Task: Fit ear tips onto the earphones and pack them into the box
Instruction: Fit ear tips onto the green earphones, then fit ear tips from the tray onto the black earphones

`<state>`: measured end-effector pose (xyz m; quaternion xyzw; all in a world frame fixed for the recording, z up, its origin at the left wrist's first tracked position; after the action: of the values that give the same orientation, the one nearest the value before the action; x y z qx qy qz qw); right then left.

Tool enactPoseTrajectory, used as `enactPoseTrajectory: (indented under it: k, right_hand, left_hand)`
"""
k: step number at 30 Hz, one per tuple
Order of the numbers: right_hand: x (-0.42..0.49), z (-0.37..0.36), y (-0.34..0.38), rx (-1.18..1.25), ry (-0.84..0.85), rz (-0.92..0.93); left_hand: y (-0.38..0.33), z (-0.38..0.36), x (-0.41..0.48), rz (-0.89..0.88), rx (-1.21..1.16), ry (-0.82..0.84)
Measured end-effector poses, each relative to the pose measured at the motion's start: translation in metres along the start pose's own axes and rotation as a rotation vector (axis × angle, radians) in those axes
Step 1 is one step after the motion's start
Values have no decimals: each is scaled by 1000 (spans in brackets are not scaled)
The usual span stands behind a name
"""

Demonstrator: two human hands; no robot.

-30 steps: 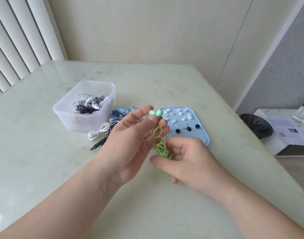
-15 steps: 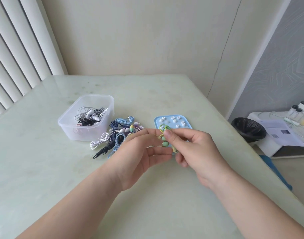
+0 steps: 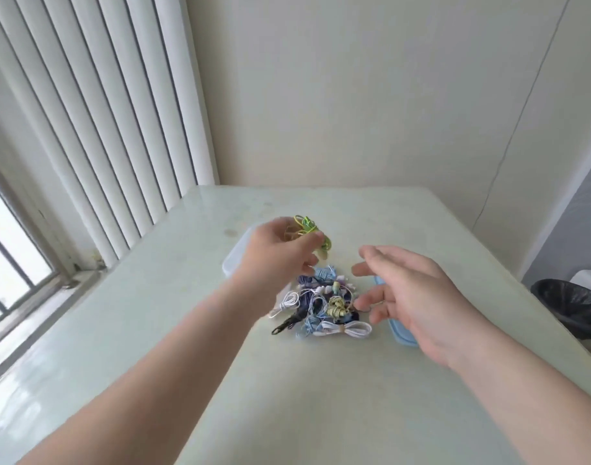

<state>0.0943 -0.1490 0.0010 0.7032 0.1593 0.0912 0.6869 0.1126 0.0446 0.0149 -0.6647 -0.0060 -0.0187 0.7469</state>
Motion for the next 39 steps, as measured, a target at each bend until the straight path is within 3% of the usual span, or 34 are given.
enactPoseTrajectory:
  k: [4, 8, 11, 15, 18, 21, 26, 35, 39]
  right_hand:
    - [14, -12, 0, -1, 25, -12]
    - [28, -27, -9, 58, 53, -62]
    - [31, -25, -14, 66, 48, -81]
    - [27, -7, -14, 16, 9, -77]
    - [25, 6, -13, 0, -14, -76]
    - [25, 11, -17, -11, -8, -91]
    - [18, 7, -29, -47, 16, -127]
    - [2, -2, -39, -218, 101, -167]
    - [-2, -3, -43, -248, 130, -172]
  left_hand:
    - [-1, 56, 42, 161, 339, -94]
    - [17, 64, 79, 379, 711, 7]
    - [30, 57, 95, 428, 847, 65]
    - [28, 54, 98, 338, 820, 61]
    - [-1, 57, 81, 97, 906, -29]
    - [-23, 34, 37, -115, 964, 65]
    - [23, 6, -17, 43, 1217, 395]
    - [58, -12, -17, 100, 1140, 418]
    - [47, -5, -15, 267, 731, 349]
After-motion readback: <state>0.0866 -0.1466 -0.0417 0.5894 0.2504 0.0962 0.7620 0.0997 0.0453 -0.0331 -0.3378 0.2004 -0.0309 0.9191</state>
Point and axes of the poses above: each hand's wrist, its own x-axis towards the middle knuckle, its own z-axis out of the back of the hand, y = z × x, the point moved 7 cm from there along x, towards the middle knuckle, and after that the axes turned 13 degrees about y, right-handed, at the moved point
